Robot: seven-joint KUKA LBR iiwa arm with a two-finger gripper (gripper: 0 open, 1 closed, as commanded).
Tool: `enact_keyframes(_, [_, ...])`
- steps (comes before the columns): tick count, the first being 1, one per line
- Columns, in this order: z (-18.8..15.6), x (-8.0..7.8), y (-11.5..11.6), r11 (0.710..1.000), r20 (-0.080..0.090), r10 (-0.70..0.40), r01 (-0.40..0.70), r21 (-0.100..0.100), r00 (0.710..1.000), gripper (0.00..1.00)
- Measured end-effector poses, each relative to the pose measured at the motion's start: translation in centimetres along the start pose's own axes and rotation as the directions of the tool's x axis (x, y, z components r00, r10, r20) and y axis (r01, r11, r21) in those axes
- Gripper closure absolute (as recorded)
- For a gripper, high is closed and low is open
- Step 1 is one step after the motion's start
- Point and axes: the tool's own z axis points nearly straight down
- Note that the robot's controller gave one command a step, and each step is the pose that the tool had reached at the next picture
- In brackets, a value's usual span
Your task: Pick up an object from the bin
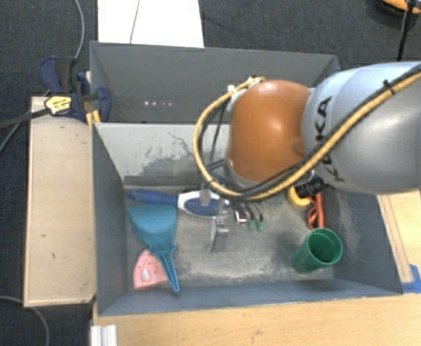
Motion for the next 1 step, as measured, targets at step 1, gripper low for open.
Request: enact_keyframes(1, [-0.46,-0.16,-0.09,1.000,0.008,0.005,-0.005,-0.001,1.000,0.00])
